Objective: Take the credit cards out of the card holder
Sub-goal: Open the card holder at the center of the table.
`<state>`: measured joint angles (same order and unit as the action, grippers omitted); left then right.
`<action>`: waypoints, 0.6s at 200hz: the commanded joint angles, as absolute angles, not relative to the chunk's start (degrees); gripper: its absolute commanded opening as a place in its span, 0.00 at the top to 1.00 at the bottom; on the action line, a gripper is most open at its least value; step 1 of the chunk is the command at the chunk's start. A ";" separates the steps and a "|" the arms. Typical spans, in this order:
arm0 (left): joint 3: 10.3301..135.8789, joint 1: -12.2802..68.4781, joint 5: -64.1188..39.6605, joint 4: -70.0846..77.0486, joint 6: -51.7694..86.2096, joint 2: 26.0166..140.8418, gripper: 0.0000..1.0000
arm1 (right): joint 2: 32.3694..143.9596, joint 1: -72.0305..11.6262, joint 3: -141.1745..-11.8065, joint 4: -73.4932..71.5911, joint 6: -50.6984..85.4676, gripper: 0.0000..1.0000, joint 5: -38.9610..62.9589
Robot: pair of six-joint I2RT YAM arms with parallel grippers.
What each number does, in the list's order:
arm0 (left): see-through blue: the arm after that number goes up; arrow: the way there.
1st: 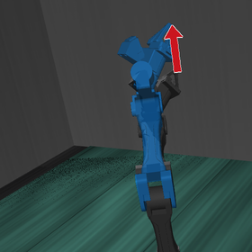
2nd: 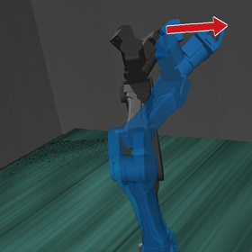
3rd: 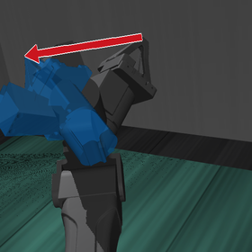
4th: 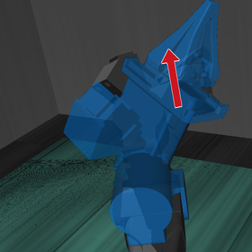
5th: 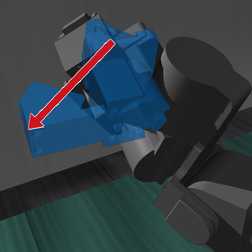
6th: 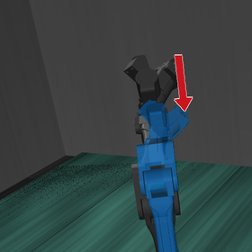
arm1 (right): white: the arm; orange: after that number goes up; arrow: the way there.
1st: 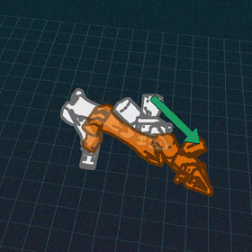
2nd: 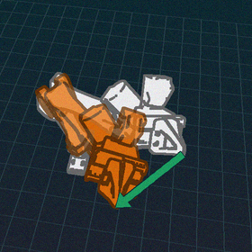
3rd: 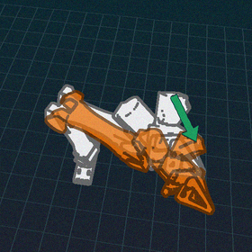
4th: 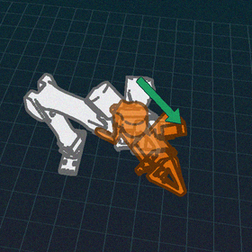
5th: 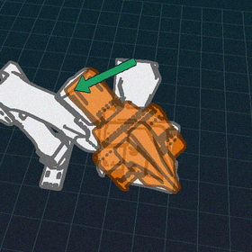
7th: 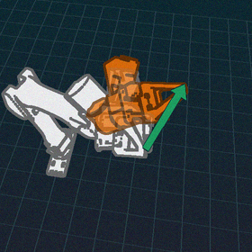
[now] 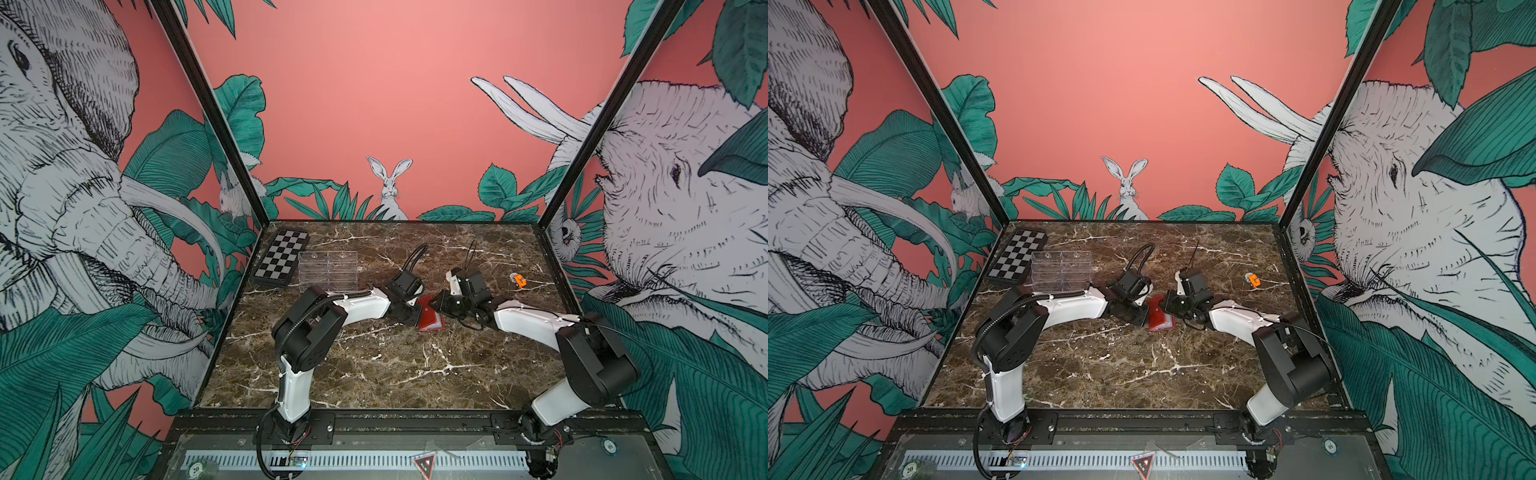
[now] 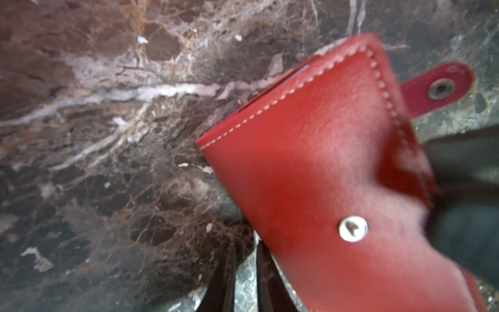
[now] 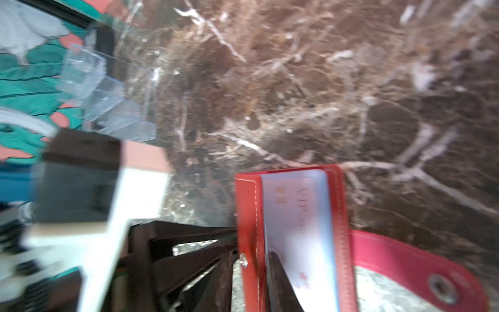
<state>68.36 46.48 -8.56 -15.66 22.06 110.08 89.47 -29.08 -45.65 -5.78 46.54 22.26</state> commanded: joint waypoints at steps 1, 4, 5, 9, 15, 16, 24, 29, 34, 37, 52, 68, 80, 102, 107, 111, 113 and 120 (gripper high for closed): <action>66.90 46.73 -8.96 -15.06 23.02 106.16 0.82 | 89.13 -29.49 -46.15 -10.23 47.20 0.78 25.81; 66.77 46.68 -9.09 -14.91 23.17 105.97 0.82 | 89.39 -29.52 -46.30 -10.42 47.20 0.78 26.23; 66.69 46.72 -9.11 -14.84 23.19 105.90 0.82 | 89.47 -29.48 -46.31 -10.44 47.20 0.78 26.34; 66.58 46.68 -9.17 -14.50 23.32 105.68 0.82 | 89.74 -29.49 -46.46 -10.68 47.26 0.78 26.68; 66.25 46.69 -9.06 -14.28 23.47 105.22 0.81 | 90.41 -29.51 -46.70 -11.58 47.46 0.78 27.54; 66.21 46.68 -8.97 -14.31 23.56 105.17 0.81 | 90.56 -29.52 -46.73 -11.68 47.46 0.78 27.61; 65.82 46.62 -8.20 -14.27 23.86 104.50 0.80 | 91.22 -29.52 -46.97 -12.20 47.55 0.78 28.20; 65.63 46.51 -7.85 -14.32 24.04 104.02 0.80 | 91.98 -29.54 -47.10 -12.49 47.68 0.79 28.37; 65.37 46.31 -7.46 -14.29 24.36 103.58 0.80 | 93.18 -29.54 -47.07 -12.96 47.94 0.79 28.62; 65.17 46.17 -7.42 -14.31 24.42 103.26 0.79 | 93.50 -29.60 -47.03 -13.36 48.13 0.79 28.73; 63.59 45.38 -6.66 -14.01 25.85 101.28 0.77 | 94.80 -30.00 -46.98 -15.15 48.85 0.79 29.44; 60.74 44.83 -3.09 -12.74 27.39 98.34 0.75 | 96.22 -30.57 -47.44 -15.72 48.82 0.79 29.85; 59.07 43.99 -3.15 -11.38 28.36 96.77 0.74 | 97.30 -30.91 -47.88 -15.74 48.77 0.80 30.14; 58.09 43.12 -2.70 -12.15 29.52 94.39 0.74 | 98.29 -31.37 -48.12 -16.72 49.05 0.80 30.41; 57.73 43.07 -2.08 -12.13 29.88 93.52 0.73 | 98.48 -31.53 -48.20 -16.63 48.97 0.80 30.45; 57.32 42.86 -1.65 -12.00 30.26 92.75 0.72 | 98.52 -31.67 -48.41 -16.63 48.81 0.80 30.56; 57.07 42.77 -1.31 -12.03 30.42 92.40 0.71 | 98.52 -31.80 -48.47 -16.64 48.72 0.80 30.58; 56.59 42.44 -0.62 -12.12 31.10 90.98 0.66 | 98.66 -32.06 -48.76 -16.40 48.53 0.80 30.76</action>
<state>58.63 43.38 -3.88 -12.71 28.03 96.20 98.15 -31.09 -46.78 -13.76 48.71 29.43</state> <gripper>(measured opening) 0.290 0.200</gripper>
